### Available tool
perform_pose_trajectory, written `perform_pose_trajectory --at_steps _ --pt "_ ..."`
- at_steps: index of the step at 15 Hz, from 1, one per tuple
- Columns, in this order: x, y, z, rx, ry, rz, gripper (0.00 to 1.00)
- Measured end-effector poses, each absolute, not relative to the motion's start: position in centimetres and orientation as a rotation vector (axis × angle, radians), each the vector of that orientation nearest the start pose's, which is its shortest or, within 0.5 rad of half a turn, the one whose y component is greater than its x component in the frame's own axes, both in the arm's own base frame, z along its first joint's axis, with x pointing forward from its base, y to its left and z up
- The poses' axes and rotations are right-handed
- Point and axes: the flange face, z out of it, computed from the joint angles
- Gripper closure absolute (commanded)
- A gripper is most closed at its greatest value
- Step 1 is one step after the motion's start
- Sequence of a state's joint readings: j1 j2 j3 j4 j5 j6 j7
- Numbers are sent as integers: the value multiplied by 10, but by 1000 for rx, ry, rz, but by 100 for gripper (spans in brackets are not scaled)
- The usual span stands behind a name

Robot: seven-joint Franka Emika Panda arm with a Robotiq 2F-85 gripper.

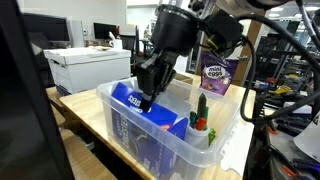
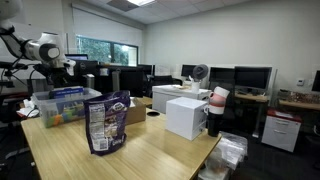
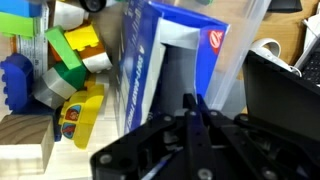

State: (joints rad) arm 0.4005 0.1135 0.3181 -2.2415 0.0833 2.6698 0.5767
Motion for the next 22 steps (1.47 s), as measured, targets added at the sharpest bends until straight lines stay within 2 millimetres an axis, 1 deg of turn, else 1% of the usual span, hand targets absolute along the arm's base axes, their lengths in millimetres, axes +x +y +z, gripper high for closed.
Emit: perform_pose_trajectory --at_steps 1,2,3,4,5,6,7,8,9,11,14,15,17,18,22 --pt "427 369 354 -2869 -107 -301 63" --pt "426 371 354 -2877 -130 -309 59" --pt "426 372 354 -2882 -143 -314 46" --pt "425 372 355 -2896 -158 -332 41" --pt "425 372 355 -2901 -168 -341 27" --pt "426 373 360 -2914 -181 -371 23" --pt "426 373 363 -2920 -191 -383 10" --pt "428 375 373 -2932 -209 -415 6" --pt "428 375 378 -2937 -225 -432 3" --pt "428 377 389 -2949 -246 -467 0" --pt "428 378 404 -2966 -266 -516 0" --pt "428 377 408 -2973 -267 -530 25" --pt "427 373 416 -2987 -263 -554 25" --pt "427 370 419 -2995 -258 -561 29" --pt "426 350 426 -3040 -216 -595 48"
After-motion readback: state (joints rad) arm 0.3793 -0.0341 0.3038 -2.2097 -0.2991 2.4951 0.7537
